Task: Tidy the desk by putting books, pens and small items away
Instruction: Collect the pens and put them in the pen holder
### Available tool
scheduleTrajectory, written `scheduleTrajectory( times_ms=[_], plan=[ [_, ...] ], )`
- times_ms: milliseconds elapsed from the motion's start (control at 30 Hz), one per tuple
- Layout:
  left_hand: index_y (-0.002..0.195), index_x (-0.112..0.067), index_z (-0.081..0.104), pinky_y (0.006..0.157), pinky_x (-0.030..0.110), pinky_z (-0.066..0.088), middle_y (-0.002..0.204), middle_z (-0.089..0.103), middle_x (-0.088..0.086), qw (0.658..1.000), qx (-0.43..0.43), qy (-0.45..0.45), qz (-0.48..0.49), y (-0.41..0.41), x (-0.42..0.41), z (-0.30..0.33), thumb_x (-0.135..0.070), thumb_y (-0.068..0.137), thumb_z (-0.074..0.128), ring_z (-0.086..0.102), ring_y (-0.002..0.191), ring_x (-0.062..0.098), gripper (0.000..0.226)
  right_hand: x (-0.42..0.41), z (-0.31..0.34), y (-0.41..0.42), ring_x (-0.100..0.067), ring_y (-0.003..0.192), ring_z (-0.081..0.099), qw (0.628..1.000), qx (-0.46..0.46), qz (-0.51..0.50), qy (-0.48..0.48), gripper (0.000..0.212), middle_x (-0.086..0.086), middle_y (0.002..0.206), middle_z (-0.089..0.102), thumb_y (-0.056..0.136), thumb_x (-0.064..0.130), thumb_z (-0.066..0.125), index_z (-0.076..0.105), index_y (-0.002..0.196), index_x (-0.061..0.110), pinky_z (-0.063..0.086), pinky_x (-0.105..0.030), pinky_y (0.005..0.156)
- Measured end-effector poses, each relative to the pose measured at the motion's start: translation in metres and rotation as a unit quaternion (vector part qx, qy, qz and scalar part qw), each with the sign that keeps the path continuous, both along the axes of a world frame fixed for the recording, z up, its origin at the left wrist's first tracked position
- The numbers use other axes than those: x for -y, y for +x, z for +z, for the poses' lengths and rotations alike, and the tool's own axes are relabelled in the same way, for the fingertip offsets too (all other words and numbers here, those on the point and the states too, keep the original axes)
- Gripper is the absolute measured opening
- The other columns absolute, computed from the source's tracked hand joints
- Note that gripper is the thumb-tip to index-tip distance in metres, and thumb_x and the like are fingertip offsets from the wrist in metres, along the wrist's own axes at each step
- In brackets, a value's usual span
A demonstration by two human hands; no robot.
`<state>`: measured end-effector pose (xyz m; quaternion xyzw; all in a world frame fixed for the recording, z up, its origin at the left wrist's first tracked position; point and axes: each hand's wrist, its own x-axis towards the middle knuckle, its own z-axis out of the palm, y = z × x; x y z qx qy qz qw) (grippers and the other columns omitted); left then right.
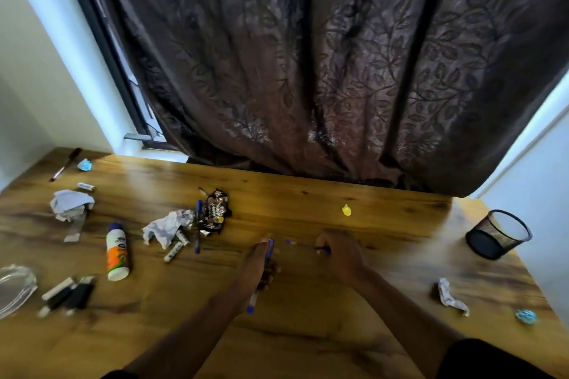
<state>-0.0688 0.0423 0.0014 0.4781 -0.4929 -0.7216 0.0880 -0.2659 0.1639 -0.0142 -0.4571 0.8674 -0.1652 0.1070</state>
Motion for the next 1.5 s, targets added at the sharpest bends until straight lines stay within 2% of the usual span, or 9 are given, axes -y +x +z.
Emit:
scheduleTrajectory(
  times_ms=[100,200,400,567,667,767,933,1233,1500],
  plan=[
    [0.115,-0.005,0.066,0.044,0.023,0.039,0.071,0.067,0.008,1.0,-0.012,0.027,0.006,0.016,0.016,0.002,-0.051,0.109,0.034,0.055,0.048,0.014,0.056,0.017,0.023,0.018,0.003,0.087,0.061,0.992,0.107,0.028,-0.065,0.011,0.014,0.094,0.068,0.091,0.019,0.073,0.069,0.097,0.028,0.048,-0.02,0.074],
    [0.117,-0.004,0.066,0.045,0.026,0.048,0.077,0.07,0.012,0.992,-0.057,0.11,0.005,0.032,0.032,0.001,-0.06,0.106,0.029,0.061,0.054,0.019,0.068,0.04,0.043,0.045,-0.002,0.092,0.064,0.98,0.149,0.107,-0.077,0.017,0.012,0.098,0.069,0.085,0.012,0.078,0.074,0.094,0.026,0.053,-0.025,0.081],
    [0.117,-0.003,0.071,0.061,0.035,0.056,0.088,0.07,0.013,0.972,-0.123,0.198,-0.035,0.071,0.05,0.001,-0.069,0.101,0.032,0.068,0.072,0.026,0.078,0.091,0.049,0.107,-0.021,0.106,0.055,0.944,0.046,0.324,-0.032,0.024,-0.001,0.112,0.061,0.087,0.009,0.066,0.075,0.106,0.022,0.044,-0.029,0.084],
    [0.086,-0.011,0.076,0.048,0.027,0.048,0.073,0.064,0.008,0.974,-0.099,0.2,0.028,0.101,0.055,0.007,-0.075,0.096,0.032,0.059,0.055,0.02,0.078,0.121,0.045,0.144,-0.02,0.103,0.053,0.897,0.014,0.432,-0.09,0.033,-0.003,0.106,0.067,0.073,-0.001,0.065,0.077,0.099,0.016,0.042,-0.028,0.085],
    [0.091,-0.015,0.074,0.043,0.023,0.039,0.07,0.061,0.004,0.981,-0.08,0.16,0.077,0.121,0.06,0.007,-0.075,0.098,0.029,0.052,0.051,0.014,0.075,0.135,0.048,0.156,-0.019,0.097,0.059,0.913,0.005,0.386,-0.131,0.022,0.0,0.102,0.07,0.08,0.012,0.063,0.076,0.097,0.019,0.049,-0.033,0.078],
    [0.112,-0.01,0.073,0.043,0.023,0.035,0.067,0.057,0.0,0.985,-0.056,0.122,0.105,0.141,0.062,0.003,-0.066,0.103,0.032,0.047,0.051,0.011,0.07,0.148,0.046,0.159,-0.016,0.089,0.064,0.945,0.03,0.286,-0.153,0.024,0.006,0.097,0.072,0.09,0.018,0.053,0.075,0.096,0.025,0.05,-0.031,0.068],
    [0.119,-0.008,0.073,0.047,0.024,0.037,0.067,0.058,-0.001,0.984,-0.029,0.102,0.14,0.166,0.061,0.001,-0.062,0.102,0.043,0.049,0.054,0.011,0.063,0.18,0.036,0.154,-0.013,0.094,0.07,0.985,0.076,0.126,-0.085,0.016,0.007,0.102,0.076,0.094,0.021,0.067,0.074,0.108,0.024,0.057,-0.032,0.08],
    [0.115,-0.011,0.073,0.05,0.025,0.039,0.073,0.06,0.002,0.98,-0.031,0.104,0.166,0.196,0.055,0.008,-0.063,0.099,0.05,0.051,0.056,0.012,0.059,0.288,0.055,0.154,-0.027,0.093,0.069,0.993,0.011,0.115,-0.024,0.009,-0.003,0.097,0.075,0.09,0.021,0.065,0.072,0.09,0.016,0.054,-0.032,0.074],
    [0.118,-0.009,0.071,0.052,0.027,0.043,0.08,0.064,0.007,0.97,-0.055,0.125,0.202,0.218,0.067,0.005,-0.059,0.1,0.051,0.055,0.06,0.015,0.057,0.326,0.037,0.154,-0.031,0.114,0.064,0.985,-0.085,0.1,0.114,0.026,-0.011,0.127,0.065,0.1,0.023,0.056,0.065,0.122,0.011,0.048,-0.033,0.079]
  ],
)
